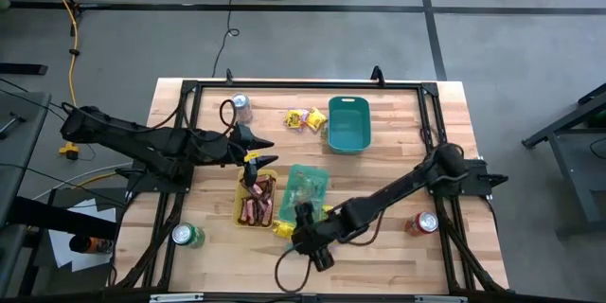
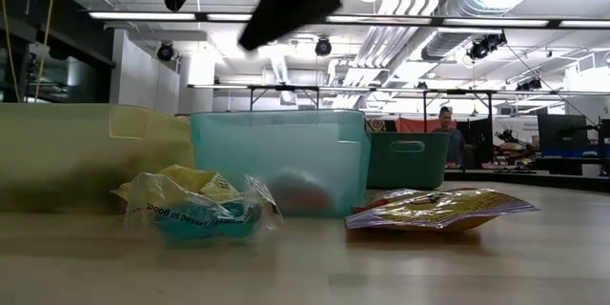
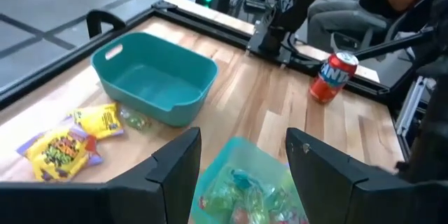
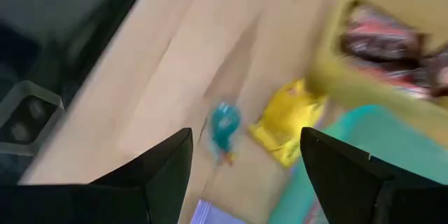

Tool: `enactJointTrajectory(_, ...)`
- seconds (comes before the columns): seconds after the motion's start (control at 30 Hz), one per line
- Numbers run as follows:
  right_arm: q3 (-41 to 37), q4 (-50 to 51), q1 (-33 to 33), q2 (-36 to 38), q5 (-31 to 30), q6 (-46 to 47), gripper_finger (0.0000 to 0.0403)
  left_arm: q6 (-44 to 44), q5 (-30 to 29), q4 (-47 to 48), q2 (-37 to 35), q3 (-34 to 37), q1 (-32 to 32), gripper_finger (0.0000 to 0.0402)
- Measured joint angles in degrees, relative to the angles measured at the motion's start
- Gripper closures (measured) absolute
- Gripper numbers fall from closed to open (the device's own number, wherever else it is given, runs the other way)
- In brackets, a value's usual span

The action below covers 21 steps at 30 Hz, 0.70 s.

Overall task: Sort candy
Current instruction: Put the blue gummy into the light blue bin

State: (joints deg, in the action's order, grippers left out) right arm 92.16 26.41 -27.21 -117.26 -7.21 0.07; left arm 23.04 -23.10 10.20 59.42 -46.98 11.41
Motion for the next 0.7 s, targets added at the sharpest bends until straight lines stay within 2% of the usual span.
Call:
enactJointTrajectory(0.17, 0.0, -1.4, -1.4, -4.4, 0.3, -5.1, 0.0142, 0.9, 0.1, 1.5, 0.1, 0.0, 0.0, 0.0204)
enactJointTrajectory(0.4, 0.0, -6.9, -1.8, -8.8, 0.1, -3.3, 0.0142, 0.9, 0.1, 1.5, 0.1, 0.0, 0.0, 0.0204)
enactJointTrajectory(0.53, -0.1, -7.9, -1.8, -11.0, -2.5, -2.2, 0.0142, 2.1, 0.2, 1.7, 0.1, 0.0, 0.0, 0.0204)
enactJointTrajectory(0.7, -0.1, -6.9, -1.8, -11.4, -5.9, -1.0, 0.0173, 2.4, 0.2, 2.0, 0.1, 0.0, 0.0, 0.0204)
